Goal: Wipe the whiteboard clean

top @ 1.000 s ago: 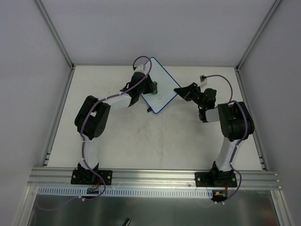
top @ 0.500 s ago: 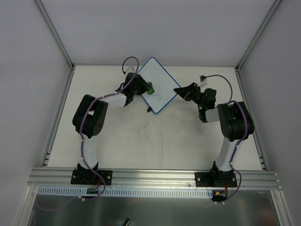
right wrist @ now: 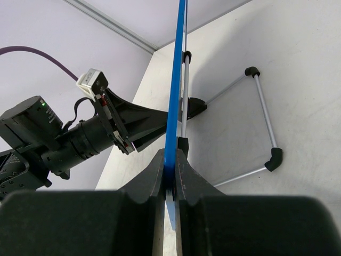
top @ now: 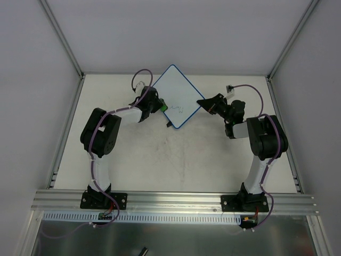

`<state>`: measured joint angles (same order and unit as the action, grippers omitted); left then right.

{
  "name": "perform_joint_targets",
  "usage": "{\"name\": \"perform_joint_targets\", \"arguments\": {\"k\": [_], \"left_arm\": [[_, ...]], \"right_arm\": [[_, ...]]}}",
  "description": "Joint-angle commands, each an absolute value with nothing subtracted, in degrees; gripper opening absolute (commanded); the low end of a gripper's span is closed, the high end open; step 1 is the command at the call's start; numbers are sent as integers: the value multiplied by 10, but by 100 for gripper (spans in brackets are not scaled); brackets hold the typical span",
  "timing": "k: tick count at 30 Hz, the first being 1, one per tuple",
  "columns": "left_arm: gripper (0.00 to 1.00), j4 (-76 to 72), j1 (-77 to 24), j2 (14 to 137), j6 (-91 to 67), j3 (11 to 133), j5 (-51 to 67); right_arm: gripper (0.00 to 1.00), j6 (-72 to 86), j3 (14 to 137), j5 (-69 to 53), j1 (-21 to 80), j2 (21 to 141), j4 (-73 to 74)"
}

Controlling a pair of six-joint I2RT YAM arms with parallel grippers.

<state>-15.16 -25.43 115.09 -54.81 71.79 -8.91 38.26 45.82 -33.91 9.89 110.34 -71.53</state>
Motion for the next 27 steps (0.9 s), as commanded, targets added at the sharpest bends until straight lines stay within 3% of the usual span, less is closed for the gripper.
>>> {"name": "perform_joint_targets", "arguments": {"k": [1,14,22,27], "left_arm": [[0,-26,-258,1164,-561,692,-126],[0,-6,-262,1200,-534,753,-72],[0,-11,-323,1156,-472,756,-182],[0,-30,-345,1158,-447,758,-163]], "right_arm": [[0,407,469,-383,112,1101,-795],[0,411,473,-385,112,1104,-796],[0,412,475,-386,112,1107,-796],[0,413,475,-386,112,1107,-797]]}}
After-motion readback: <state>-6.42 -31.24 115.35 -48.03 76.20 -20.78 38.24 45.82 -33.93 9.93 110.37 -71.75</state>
